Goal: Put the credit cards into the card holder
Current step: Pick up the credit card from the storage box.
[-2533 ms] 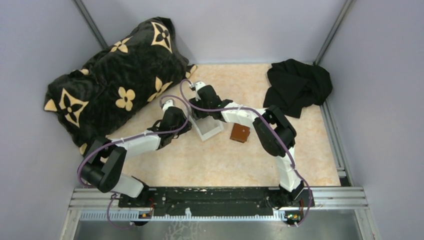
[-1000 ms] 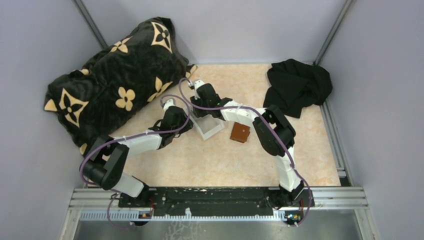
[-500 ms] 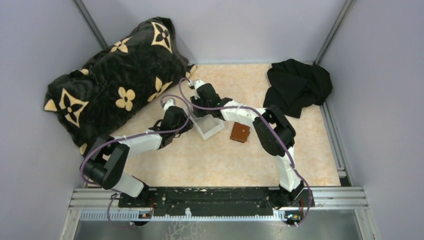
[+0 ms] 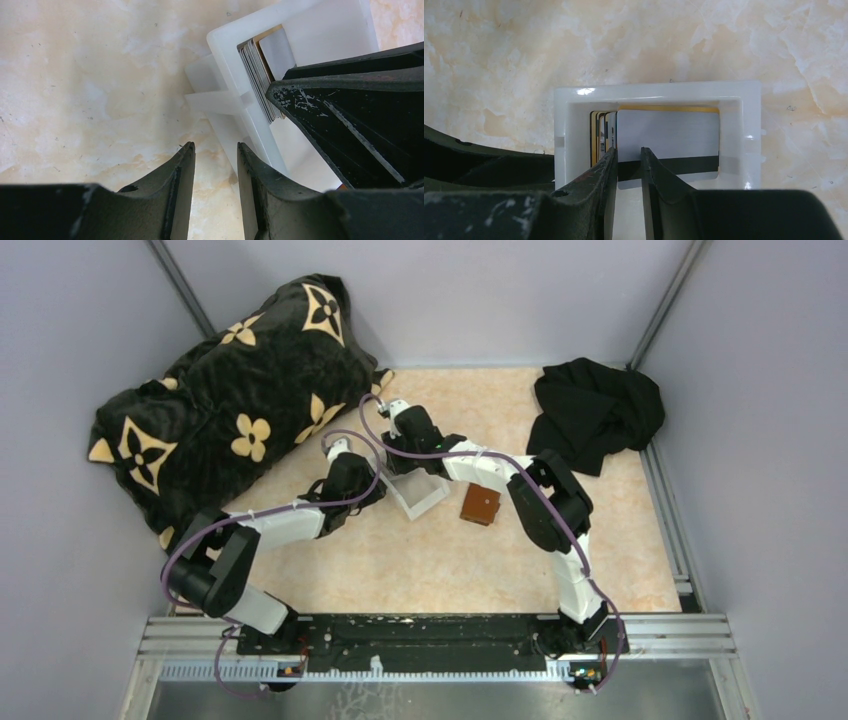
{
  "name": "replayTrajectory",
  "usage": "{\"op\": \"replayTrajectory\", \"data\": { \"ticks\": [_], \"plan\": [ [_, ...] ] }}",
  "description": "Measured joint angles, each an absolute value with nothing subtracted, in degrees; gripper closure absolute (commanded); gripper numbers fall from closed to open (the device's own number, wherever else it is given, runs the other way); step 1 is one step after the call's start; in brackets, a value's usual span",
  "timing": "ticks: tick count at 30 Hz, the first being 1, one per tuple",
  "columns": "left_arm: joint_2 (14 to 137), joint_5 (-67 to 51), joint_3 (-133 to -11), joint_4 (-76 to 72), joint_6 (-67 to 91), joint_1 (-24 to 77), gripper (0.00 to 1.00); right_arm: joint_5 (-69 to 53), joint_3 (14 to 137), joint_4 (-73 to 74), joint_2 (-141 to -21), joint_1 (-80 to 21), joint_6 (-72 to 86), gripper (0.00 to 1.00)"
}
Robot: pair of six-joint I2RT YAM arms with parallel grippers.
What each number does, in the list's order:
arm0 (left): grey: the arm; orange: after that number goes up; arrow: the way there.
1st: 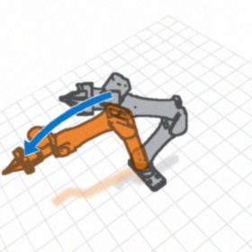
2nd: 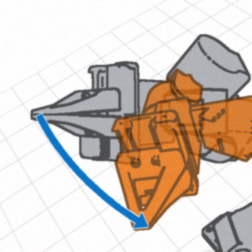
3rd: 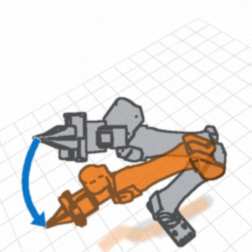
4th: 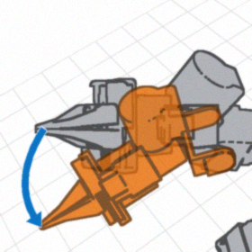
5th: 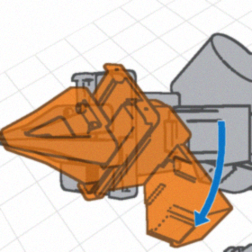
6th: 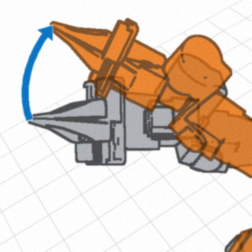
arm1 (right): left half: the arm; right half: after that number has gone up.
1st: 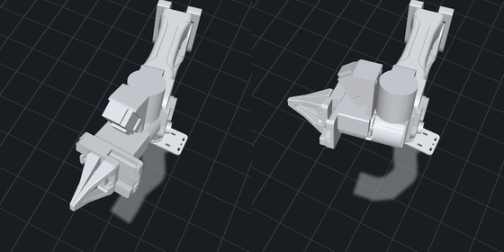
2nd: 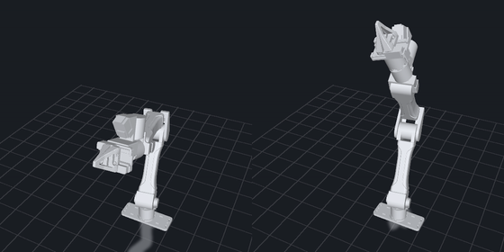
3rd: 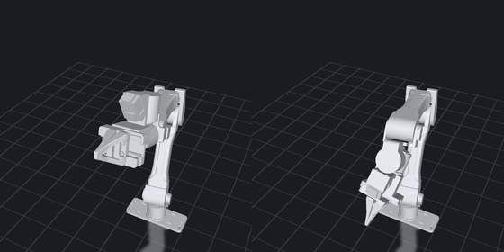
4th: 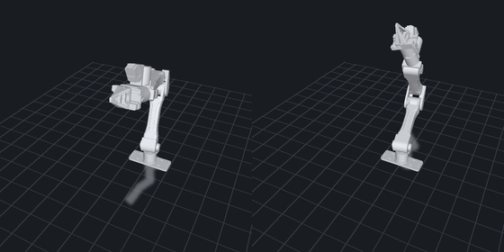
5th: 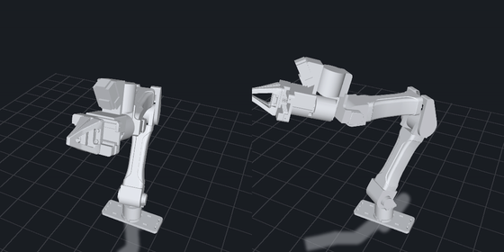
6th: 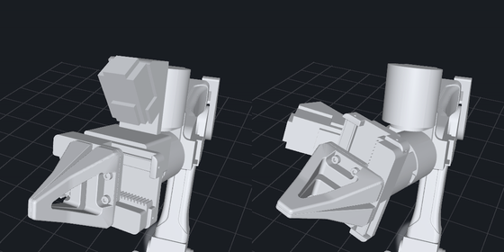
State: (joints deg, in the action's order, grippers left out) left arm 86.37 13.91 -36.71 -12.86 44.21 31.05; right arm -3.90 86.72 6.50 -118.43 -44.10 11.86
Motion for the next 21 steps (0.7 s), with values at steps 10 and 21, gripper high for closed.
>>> {"op": "replayTrajectory", "data": {
  "ticks": [10, 21],
  "plan": [
    [86.6, 14.0, -36.7, -12.9, 44.2, 31.0, 0.57, -4.4, 86.7, 7.0, -117.8, -44.1, 12.5, 0.8],
    [86.6, 14.4, -36.7, -13.1, 44.4, 31.0, 0.57, -0.4, 86.7, 7.9, -116.6, -44.1, 11.2, 0.88]
  ]
}}
